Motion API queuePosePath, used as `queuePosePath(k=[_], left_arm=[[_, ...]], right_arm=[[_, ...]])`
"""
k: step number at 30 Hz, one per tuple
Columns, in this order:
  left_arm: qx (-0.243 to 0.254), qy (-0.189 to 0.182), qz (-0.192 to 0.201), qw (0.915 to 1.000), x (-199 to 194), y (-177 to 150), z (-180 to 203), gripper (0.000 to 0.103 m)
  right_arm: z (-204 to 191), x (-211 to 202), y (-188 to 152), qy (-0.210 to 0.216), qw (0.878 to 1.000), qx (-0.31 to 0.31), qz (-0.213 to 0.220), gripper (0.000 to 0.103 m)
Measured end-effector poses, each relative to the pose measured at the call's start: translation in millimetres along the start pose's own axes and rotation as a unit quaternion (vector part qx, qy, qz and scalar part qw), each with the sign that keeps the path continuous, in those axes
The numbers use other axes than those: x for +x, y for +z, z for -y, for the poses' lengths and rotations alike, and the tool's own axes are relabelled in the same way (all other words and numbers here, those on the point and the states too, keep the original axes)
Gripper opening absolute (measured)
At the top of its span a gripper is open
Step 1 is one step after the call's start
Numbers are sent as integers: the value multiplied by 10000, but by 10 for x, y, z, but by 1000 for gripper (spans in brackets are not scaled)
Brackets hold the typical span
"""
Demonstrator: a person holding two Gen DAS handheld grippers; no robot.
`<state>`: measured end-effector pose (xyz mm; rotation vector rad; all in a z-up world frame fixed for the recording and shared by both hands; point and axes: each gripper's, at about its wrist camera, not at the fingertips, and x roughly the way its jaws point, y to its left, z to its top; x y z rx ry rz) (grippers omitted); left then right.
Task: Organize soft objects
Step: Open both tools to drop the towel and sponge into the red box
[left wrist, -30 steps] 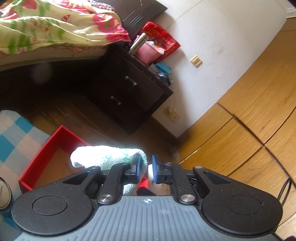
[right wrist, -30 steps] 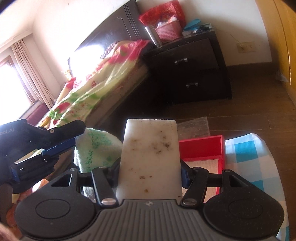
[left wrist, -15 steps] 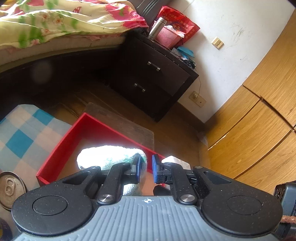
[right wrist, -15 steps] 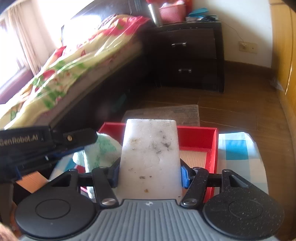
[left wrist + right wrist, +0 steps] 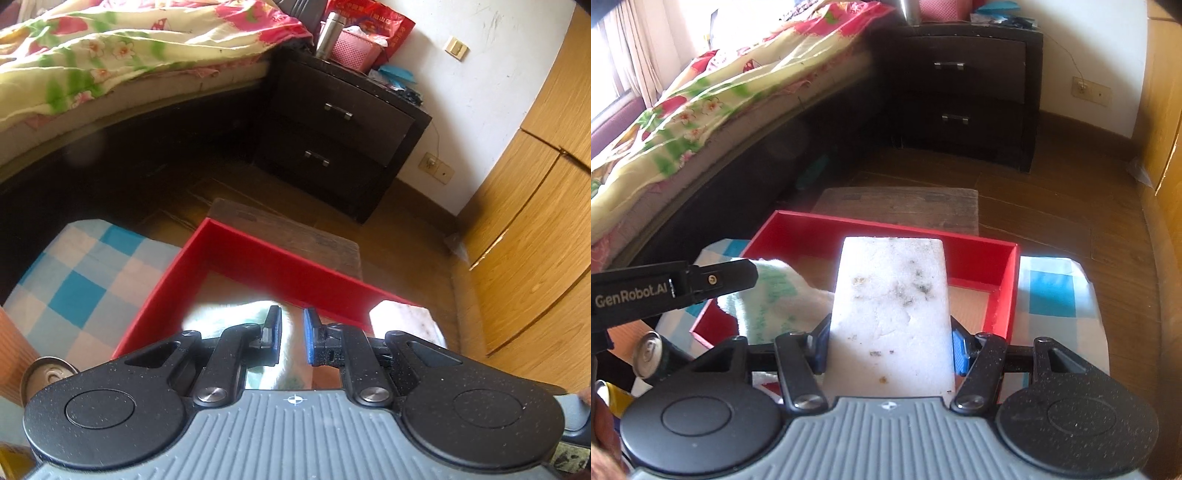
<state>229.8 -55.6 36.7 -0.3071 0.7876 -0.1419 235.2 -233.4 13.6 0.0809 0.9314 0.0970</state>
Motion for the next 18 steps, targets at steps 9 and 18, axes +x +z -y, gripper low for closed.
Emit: queuePosePath(k=[9, 18], left_arm=[[225, 181, -94, 9995, 67, -31, 43, 14], [519, 414, -126, 9977, -12, -94, 92, 18]], right_arm=[[19, 119, 14, -87, 9999, 64, -95, 43], [-16, 54, 4, -237, 9996, -111, -89, 56]])
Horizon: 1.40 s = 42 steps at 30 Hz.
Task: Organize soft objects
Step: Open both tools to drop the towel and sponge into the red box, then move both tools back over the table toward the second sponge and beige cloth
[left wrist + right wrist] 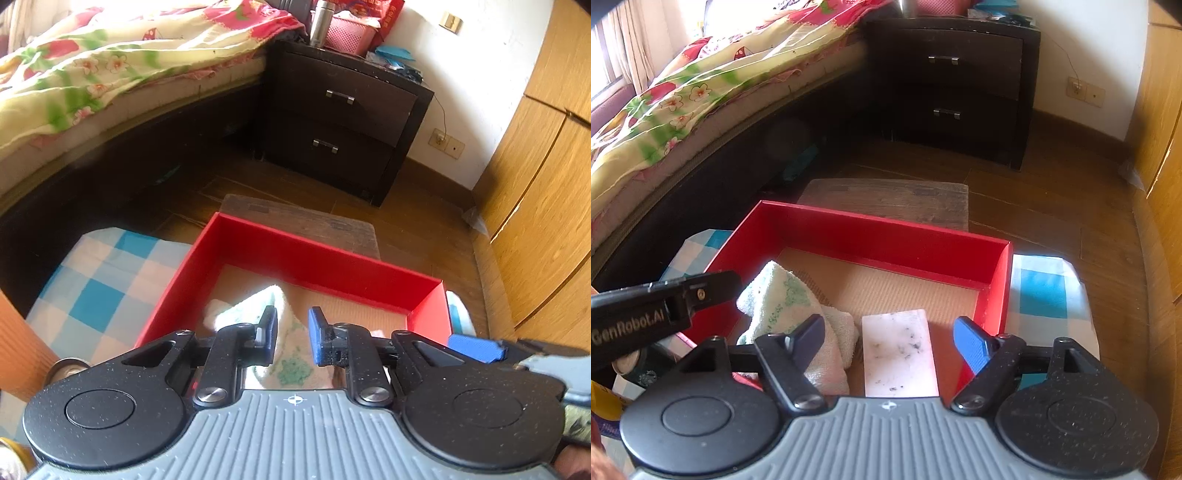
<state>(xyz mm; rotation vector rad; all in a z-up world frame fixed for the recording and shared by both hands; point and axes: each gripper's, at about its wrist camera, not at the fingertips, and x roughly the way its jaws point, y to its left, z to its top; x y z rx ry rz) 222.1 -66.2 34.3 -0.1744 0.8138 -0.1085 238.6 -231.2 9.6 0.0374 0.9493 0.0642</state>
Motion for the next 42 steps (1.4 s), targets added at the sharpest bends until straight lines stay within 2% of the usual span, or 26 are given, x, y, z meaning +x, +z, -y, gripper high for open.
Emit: queuePosePath(k=[3, 5, 11, 19, 23, 27, 42], left_arm=[[19, -35, -21, 10000, -74, -28, 6, 22], [86, -69, 6, 9999, -158, -53, 19, 32], [326, -149, 34, 9994, -445, -202, 52, 48], [392, -121, -27, 9992, -699, -379, -41, 54], [447, -60, -52, 9990, -800, -459, -111, 61], [540, -87, -121, 9984, -867, -541, -156, 62], [702, -99, -383, 9967, -1046, -829, -249, 72]], right_arm=[[-8, -73, -25, -72, 10000, -63, -3, 56], [-14, -145, -55, -90, 9999, -138, -3, 56], [5, -415, -184, 3, 9998, -199, -23, 58], [-111, -627, -398, -3, 9992, -378, -91, 60], [-107, -669, -533, -64, 9991, -374, -177, 60], [-99, -727, -671, -153, 9987, -418, -232, 60], [-395, -982, -1077, 306, 9940, -972, -389, 61]])
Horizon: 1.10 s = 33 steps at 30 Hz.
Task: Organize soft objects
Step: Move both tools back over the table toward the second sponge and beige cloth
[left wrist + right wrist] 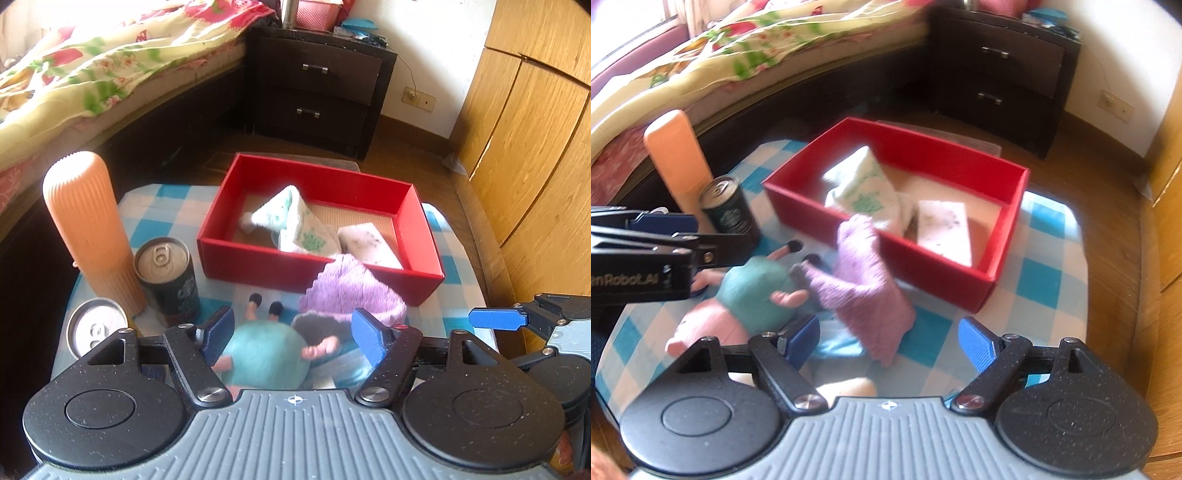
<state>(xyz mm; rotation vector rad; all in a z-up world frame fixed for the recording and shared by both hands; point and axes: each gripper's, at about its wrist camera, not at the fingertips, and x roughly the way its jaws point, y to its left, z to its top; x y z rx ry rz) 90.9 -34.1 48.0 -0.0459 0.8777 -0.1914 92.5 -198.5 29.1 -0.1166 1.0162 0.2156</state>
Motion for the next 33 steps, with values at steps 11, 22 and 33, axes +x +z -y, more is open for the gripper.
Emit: queuePosePath(k=[11, 22, 33], left_arm=[[165, -27, -424, 9990, -27, -264, -24, 78], [94, -188, -597, 9980, -109, -397, -94, 81], [-52, -52, -736, 9973, -82, -442, -240, 82]], right_arm=[[-156, -51, -171, 242, 9991, -311, -184, 62], [-140, -117, -272, 539, 9976, -341, -284, 62], [-70, -90, -348, 502, 9970, -413, -428, 62]])
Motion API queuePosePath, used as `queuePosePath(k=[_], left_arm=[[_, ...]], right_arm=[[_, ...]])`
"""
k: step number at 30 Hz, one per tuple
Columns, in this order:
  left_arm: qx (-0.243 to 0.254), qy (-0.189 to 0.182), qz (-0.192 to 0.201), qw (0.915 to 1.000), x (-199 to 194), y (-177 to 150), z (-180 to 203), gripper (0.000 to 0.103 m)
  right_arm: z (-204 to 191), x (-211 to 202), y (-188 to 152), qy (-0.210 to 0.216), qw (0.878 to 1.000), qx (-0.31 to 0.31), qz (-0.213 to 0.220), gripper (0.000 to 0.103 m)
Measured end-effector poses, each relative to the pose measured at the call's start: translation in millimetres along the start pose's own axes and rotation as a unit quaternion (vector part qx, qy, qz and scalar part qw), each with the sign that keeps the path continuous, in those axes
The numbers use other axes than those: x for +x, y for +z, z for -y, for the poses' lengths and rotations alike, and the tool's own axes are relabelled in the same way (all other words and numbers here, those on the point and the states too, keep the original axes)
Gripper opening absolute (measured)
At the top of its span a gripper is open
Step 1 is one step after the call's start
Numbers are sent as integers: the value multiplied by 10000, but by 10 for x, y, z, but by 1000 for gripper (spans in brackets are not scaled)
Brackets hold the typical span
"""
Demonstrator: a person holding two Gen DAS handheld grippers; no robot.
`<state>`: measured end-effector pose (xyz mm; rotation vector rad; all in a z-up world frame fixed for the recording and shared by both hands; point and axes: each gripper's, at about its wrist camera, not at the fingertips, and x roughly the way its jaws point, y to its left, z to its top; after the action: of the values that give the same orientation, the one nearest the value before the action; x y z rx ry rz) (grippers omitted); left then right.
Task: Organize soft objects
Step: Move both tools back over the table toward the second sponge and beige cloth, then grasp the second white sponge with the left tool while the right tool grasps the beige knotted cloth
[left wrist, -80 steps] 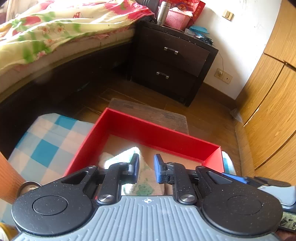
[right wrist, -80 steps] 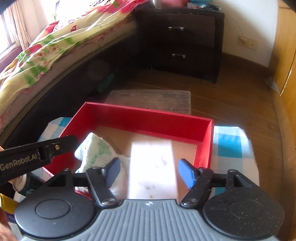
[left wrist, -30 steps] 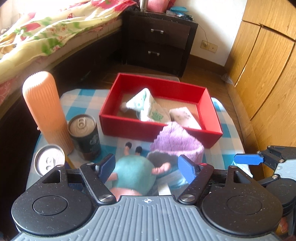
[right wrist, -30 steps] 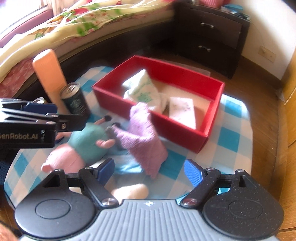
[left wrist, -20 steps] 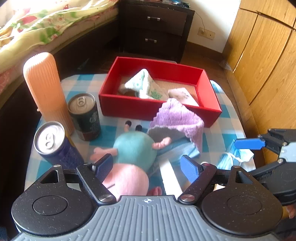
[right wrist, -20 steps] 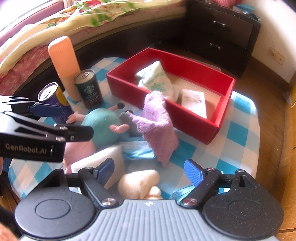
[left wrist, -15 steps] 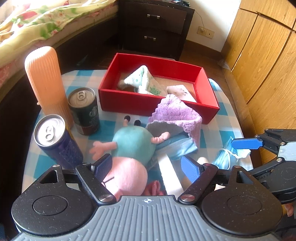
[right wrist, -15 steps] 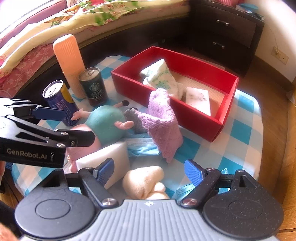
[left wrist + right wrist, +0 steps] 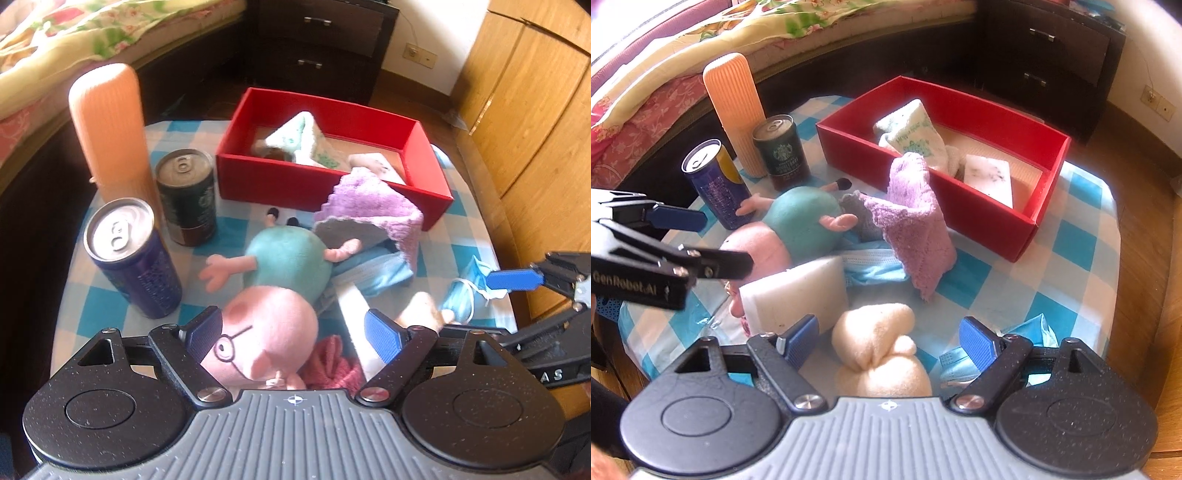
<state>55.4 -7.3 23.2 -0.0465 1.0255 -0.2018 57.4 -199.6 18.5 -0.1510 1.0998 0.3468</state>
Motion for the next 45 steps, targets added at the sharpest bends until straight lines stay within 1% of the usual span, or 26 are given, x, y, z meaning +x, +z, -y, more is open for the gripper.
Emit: queuePosePath(k=[1, 2, 6, 8, 12, 15, 18, 20, 23, 25, 27, 29, 30, 32, 34, 37, 39, 41, 43, 45], left_arm=[[-44, -63, -4, 10000, -8, 3, -13, 82], [-83, -205, -8, 9998, -15, 7, -19, 82], [-73, -940, -163, 9954, -8, -6, 103, 82], [15, -1072, -242, 9939, 36, -10, 220, 82], [160, -1065, -453, 9932, 187, -12, 422, 82], [177, -1071, -625, 9921, 299, -14, 497, 81], [326, -941, -714, 9925, 370, -40, 552, 76], [358, -860, -799, 9924, 416, -77, 556, 64], [364, -811, -867, 9923, 476, -135, 536, 55], [409, -737, -818, 9931, 488, -154, 531, 52], [424, -682, -729, 9941, 478, -146, 527, 47], [429, -804, -659, 9937, 447, -126, 531, 27], [429, -869, -648, 9932, 429, -116, 542, 25], [501, -852, -562, 9935, 394, -106, 569, 20], [652, -805, -474, 9935, 352, -104, 605, 18], [701, -809, -403, 9934, 311, -112, 613, 18], [630, -813, -352, 9941, 289, -108, 577, 18], [503, -939, -300, 9939, 243, -85, 519, 18], [469, -900, -193, 9947, 192, -60, 493, 18], [410, -916, -163, 9948, 172, -38, 466, 18]], right_arm=[[1, -8, -4, 0, 10000, -12, 3, 62], [3, -14, -7, 9, 10000, -28, 10, 62], [53, -9, -34, -51, 10000, -11, -32, 62], [84, 8, -48, -99, 9999, 19, -74, 62], [118, 0, -86, -118, 9999, -12, -108, 62], [170, 8, -135, -309, 9994, -62, -143, 62], [288, -5, -180, -334, 9993, 66, -148, 62], [366, -35, -205, -402, 9990, 144, -99, 62], [464, -68, -235, -440, 9987, 269, -34, 62], [487, -66, -252, -442, 9987, 256, -50, 62], [483, -56, -259, -424, 9989, 213, -71, 62], [466, -49, -262, -388, 9991, 161, -64, 62], [450, -45, -263, -343, 9993, 139, -53, 62], [395, -25, -260, -214, 9997, 58, -66, 62], [333, -7, -249, -135, 9999, -47, -70, 62], [241, 43, -215, -73, 9998, -155, -80, 62], [186, 112, -193, 8, 9997, -191, -156, 62], [122, 217, -194, -17, 9992, -258, -297, 62], [62, 330, -203, 20, 9985, -297, -466, 62], [12, 398, -213, 115, 9981, -298, -525, 62]])
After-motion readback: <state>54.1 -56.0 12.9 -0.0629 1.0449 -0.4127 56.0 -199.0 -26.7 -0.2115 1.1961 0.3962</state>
